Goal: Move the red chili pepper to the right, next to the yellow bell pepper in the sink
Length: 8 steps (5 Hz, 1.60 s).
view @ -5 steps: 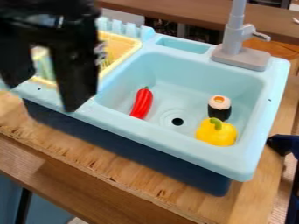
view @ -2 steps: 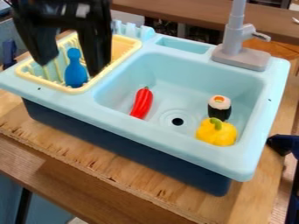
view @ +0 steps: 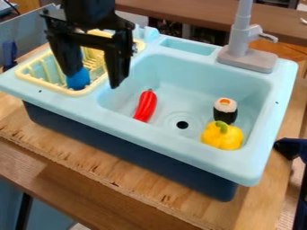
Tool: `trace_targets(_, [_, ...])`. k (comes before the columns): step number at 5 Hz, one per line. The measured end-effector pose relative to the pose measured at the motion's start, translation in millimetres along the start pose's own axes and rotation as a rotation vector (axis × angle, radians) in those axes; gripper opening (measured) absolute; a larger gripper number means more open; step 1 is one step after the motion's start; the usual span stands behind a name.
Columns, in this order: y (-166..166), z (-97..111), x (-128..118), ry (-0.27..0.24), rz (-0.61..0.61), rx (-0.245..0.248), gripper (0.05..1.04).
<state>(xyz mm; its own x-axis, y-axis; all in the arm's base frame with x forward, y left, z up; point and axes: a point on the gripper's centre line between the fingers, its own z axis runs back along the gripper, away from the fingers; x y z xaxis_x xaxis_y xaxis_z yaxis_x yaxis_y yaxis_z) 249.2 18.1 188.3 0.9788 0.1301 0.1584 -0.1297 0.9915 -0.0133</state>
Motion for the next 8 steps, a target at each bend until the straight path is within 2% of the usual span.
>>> trace_targets(1, [-1.6,-11.7,14.5,0.017,-0.027,-0.002,1.004])
trace_targets(3, [-19.1,-36.6,39.8,0.037,-0.087,0.068,1.004])
trace_targets(4, [-25.6,-57.0,45.2,0.059,-0.083,0.068,1.004])
trace_targets(5, [-23.6,-67.9,48.2,0.07,-0.076,0.086,1.004])
trace_targets(6, [-22.2,-75.3,50.7,0.071,-0.057,0.123,1.004])
trace_targets(8, [-22.0,-95.5,53.2,0.097,-0.043,0.119,1.004])
